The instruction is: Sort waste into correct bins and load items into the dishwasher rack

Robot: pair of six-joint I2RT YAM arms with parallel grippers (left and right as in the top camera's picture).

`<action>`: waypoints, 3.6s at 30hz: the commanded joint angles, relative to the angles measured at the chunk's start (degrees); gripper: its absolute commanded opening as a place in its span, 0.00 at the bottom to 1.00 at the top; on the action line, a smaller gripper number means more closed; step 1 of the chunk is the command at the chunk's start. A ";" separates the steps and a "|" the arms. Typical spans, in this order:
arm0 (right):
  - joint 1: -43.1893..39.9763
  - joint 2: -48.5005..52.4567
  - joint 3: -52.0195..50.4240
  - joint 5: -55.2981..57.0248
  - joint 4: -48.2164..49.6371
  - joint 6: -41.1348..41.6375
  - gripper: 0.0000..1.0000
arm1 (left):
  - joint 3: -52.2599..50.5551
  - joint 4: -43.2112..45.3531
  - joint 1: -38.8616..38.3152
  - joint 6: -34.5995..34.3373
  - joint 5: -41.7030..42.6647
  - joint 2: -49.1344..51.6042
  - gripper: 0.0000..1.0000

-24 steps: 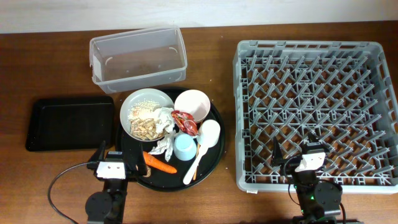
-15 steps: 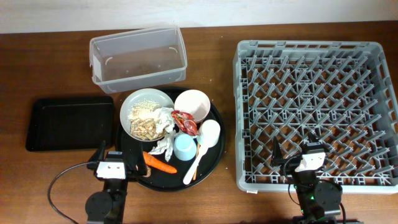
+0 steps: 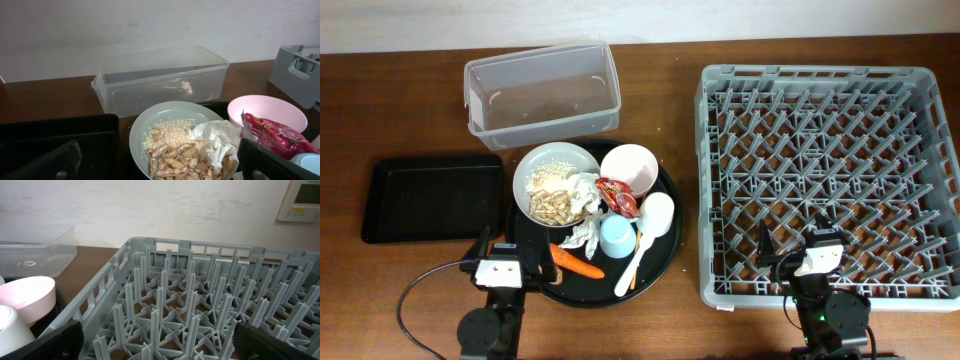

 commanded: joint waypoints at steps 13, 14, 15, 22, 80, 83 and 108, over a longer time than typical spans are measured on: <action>-0.11 0.04 4.26 -3.15 -5.44 6.95 0.98 | 3.63 -6.40 -0.07 -2.67 1.75 -0.22 0.99; -0.11 0.83 6.95 -4.17 -8.48 6.93 0.98 | 6.16 -10.56 -0.07 -2.67 1.73 0.26 0.99; -0.11 1.81 9.42 -4.31 -11.21 6.95 0.98 | 9.14 -14.60 -0.07 -3.04 1.73 1.27 0.99; -0.11 22.84 33.97 -6.25 -28.92 6.91 0.98 | 26.97 -30.56 -0.07 -3.72 3.87 17.33 1.00; -0.11 53.05 55.43 -6.21 -54.95 6.93 0.98 | 70.40 8.44 0.81 -2.82 -11.34 99.06 0.99; -0.11 53.35 55.45 -6.25 -55.19 6.93 0.98 | 70.40 3.08 0.52 -2.80 -9.27 95.71 0.99; -0.11 53.37 55.45 -6.23 -57.51 6.93 0.98 | 60.89 -36.65 -10.49 -11.26 7.26 95.82 0.61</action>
